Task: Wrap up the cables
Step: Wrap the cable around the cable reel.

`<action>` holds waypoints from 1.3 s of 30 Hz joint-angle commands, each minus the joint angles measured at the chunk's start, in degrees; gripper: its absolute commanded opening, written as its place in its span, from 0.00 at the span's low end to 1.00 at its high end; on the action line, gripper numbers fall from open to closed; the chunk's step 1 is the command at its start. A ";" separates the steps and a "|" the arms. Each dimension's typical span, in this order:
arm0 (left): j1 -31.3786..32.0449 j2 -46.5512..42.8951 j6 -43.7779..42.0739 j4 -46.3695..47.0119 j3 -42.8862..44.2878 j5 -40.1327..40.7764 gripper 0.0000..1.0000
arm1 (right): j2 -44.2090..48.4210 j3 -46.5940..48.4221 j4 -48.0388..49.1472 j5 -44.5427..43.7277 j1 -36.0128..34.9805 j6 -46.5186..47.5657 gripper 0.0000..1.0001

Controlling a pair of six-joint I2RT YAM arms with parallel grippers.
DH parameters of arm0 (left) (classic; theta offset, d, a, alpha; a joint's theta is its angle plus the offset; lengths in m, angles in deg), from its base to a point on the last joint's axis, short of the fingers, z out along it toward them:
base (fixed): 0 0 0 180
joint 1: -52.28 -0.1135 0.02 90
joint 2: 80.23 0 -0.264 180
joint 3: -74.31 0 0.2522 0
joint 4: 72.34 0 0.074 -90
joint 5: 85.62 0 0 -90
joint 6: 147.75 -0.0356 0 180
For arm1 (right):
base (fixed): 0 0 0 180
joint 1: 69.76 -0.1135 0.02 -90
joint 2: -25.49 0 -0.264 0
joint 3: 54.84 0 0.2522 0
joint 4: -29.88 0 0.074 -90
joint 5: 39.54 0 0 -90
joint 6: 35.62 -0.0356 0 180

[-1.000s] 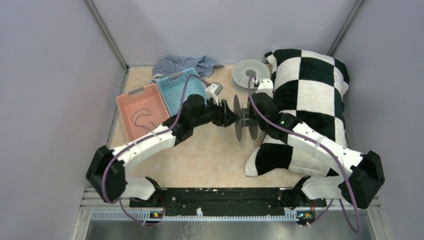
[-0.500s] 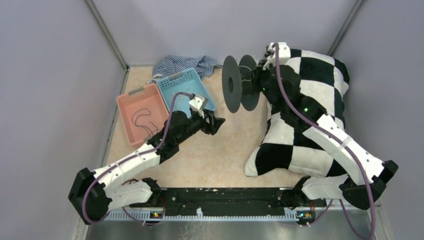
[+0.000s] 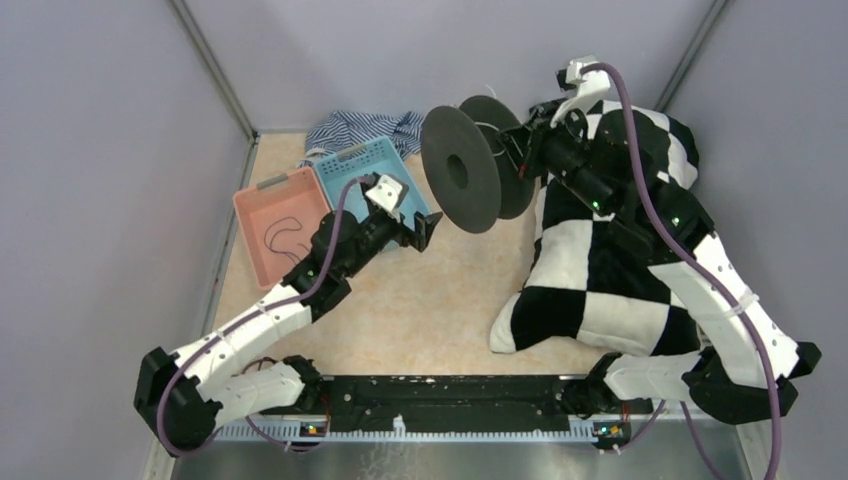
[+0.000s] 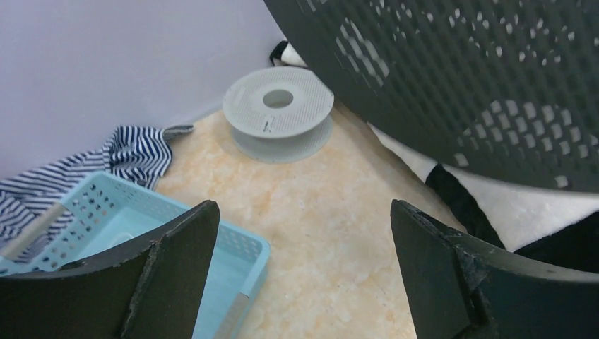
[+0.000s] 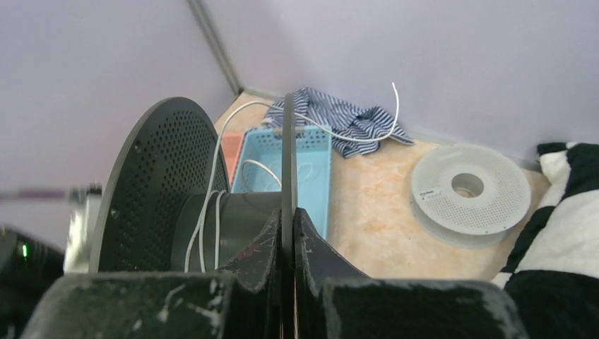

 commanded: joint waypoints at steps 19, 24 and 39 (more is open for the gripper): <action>-14.47 -9.32 -8.86 -26.35 13.39 -33.85 0.97 | 12.01 -8.59 -5.02 30.86 4.06 9.57 0.00; -16.93 -6.39 -13.07 -34.32 17.15 -41.76 0.97 | 8.63 -7.43 -5.08 43.96 13.77 5.44 0.00; -24.14 2.89 -19.28 -39.50 22.22 -53.48 0.95 | 8.80 -23.07 22.33 72.26 28.78 -19.65 0.00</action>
